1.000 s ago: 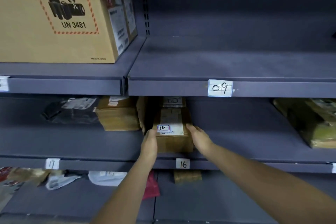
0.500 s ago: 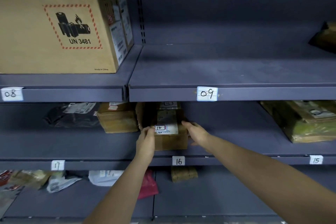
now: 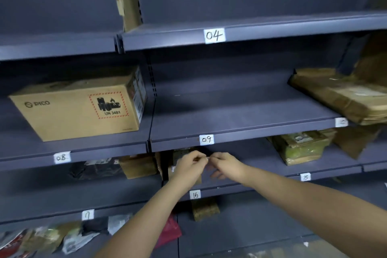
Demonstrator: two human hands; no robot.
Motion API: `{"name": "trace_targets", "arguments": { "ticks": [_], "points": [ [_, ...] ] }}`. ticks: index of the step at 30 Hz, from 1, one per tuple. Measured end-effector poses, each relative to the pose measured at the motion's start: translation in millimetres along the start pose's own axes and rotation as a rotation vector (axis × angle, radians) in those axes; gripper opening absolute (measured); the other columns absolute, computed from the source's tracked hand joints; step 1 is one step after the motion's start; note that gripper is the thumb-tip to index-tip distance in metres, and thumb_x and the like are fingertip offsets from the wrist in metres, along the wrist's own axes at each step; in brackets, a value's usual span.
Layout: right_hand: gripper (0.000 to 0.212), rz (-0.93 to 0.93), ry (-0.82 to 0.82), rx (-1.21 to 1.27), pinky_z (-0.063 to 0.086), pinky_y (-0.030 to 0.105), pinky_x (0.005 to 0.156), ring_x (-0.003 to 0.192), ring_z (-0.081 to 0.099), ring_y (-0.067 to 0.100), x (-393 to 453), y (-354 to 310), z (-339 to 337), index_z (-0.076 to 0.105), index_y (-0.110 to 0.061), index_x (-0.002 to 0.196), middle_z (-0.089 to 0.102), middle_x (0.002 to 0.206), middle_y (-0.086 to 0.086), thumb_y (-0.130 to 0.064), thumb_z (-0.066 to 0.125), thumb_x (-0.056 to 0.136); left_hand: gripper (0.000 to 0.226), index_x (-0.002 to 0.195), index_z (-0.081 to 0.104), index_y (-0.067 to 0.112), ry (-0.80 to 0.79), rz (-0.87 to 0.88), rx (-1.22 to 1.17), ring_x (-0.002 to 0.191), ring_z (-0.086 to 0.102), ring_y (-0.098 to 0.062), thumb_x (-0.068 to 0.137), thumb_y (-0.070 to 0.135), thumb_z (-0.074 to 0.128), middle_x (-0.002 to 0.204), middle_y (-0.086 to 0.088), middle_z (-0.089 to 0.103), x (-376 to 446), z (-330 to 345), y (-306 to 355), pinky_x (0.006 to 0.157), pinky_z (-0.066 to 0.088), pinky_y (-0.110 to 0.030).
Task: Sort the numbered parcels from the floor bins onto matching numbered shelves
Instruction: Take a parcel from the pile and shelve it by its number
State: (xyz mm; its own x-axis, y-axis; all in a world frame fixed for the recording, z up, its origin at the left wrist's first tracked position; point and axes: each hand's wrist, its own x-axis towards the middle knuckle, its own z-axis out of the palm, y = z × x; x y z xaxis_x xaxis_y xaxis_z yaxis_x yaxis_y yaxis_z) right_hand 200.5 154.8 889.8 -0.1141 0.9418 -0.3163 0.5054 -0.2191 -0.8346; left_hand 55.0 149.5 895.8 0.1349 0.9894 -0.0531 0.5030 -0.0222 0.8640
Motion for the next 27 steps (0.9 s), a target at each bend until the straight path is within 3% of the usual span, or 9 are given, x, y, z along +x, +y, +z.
{"name": "trace_targets", "arguments": {
  "ticks": [3,6,9,11,14,18,22,27],
  "points": [
    [0.018,-0.109,0.172,-0.149,0.05,0.029,0.072,0.081,0.061,0.02,-39.0,-23.6,-27.8,0.062,-0.021,0.088,0.066,0.088,0.003,-0.026,0.047,0.096,0.018,0.101,0.07,0.02,-0.064,0.14,0.084,0.094,0.06,-0.01,0.09,0.018,0.056,0.098,0.008,0.068,-4.9,0.0,50.8,0.073,0.04,-0.016],
    [0.025,-0.128,0.338,-0.407,0.046,0.033,0.078,0.098,0.061,0.026,-70.5,-33.9,-59.8,0.062,-0.019,0.109,0.068,0.104,0.006,-0.034,0.05,0.094,0.028,0.105,0.068,0.024,-0.13,0.313,0.246,0.105,0.06,-0.016,0.084,0.033,0.051,0.108,0.006,0.069,-5.8,5.2,91.2,0.09,0.045,-0.027],
    [0.026,-0.094,0.451,-0.415,0.046,0.031,0.079,0.103,0.061,0.027,-98.4,-30.2,-92.8,0.061,-0.02,0.112,0.068,0.108,0.006,-0.034,0.053,0.091,0.025,0.109,0.067,0.019,-0.185,0.452,0.338,0.11,0.059,-0.019,0.089,0.025,0.053,0.116,0.001,0.068,-2.8,17.9,124.6,0.094,0.045,-0.03],
    [0.027,-0.067,0.514,-0.416,0.047,0.03,0.081,0.102,0.062,0.026,-120.2,-18.2,-116.2,0.06,-0.019,0.114,0.07,0.105,0.004,-0.03,0.054,0.09,0.031,0.111,0.065,0.017,-0.215,0.507,0.405,0.113,0.057,-0.022,0.088,0.031,0.049,0.118,0.0,0.065,-3.1,35.6,145.9,0.095,0.045,-0.033],
    [0.031,-0.017,0.563,-0.455,0.05,0.031,0.086,0.101,0.064,0.026,-143.5,3.4,-146.3,0.055,-0.017,0.119,0.07,0.099,0.001,-0.031,0.053,0.091,0.04,0.123,0.057,0.025,-0.235,0.559,0.618,0.121,0.052,-0.025,0.088,0.039,0.044,0.13,0.005,0.057,-1.5,62.8,168.8,0.099,0.043,-0.037],
    [0.05,0.093,0.589,-0.609,0.046,0.036,0.096,0.122,0.053,0.027,-178.7,42.2,-195.9,0.043,-0.018,0.138,0.056,0.133,0.006,-0.038,0.052,0.093,0.043,0.136,0.047,0.027,-0.303,0.658,0.742,0.125,0.048,-0.024,0.094,0.034,0.043,0.141,0.006,0.048,-4.2,117.4,203.6,0.1,0.041,-0.035],
    [0.048,0.142,0.677,-0.796,0.041,0.037,0.087,0.121,0.049,0.032,-219.0,82.1,-253.0,0.043,-0.016,0.133,0.051,0.128,0.009,-0.039,0.052,0.092,0.047,0.14,0.043,0.026,-0.34,0.794,0.807,0.129,0.045,-0.023,0.095,0.036,0.042,0.144,0.004,0.045,-10.1,183.3,251.2,0.103,0.038,-0.034],
    [0.05,0.196,0.725,-0.97,0.038,0.04,0.097,0.123,0.046,0.032,-274.9,134.6,-329.9,0.042,-0.015,0.134,0.05,0.133,0.009,-0.041,0.052,0.092,0.053,0.146,0.038,0.021,-0.353,0.962,0.863,0.135,0.038,-0.022,0.095,0.034,0.044,0.15,0.0,0.04,-27.7,273.6,314.7,0.112,0.027,-0.034]
  ]
}}
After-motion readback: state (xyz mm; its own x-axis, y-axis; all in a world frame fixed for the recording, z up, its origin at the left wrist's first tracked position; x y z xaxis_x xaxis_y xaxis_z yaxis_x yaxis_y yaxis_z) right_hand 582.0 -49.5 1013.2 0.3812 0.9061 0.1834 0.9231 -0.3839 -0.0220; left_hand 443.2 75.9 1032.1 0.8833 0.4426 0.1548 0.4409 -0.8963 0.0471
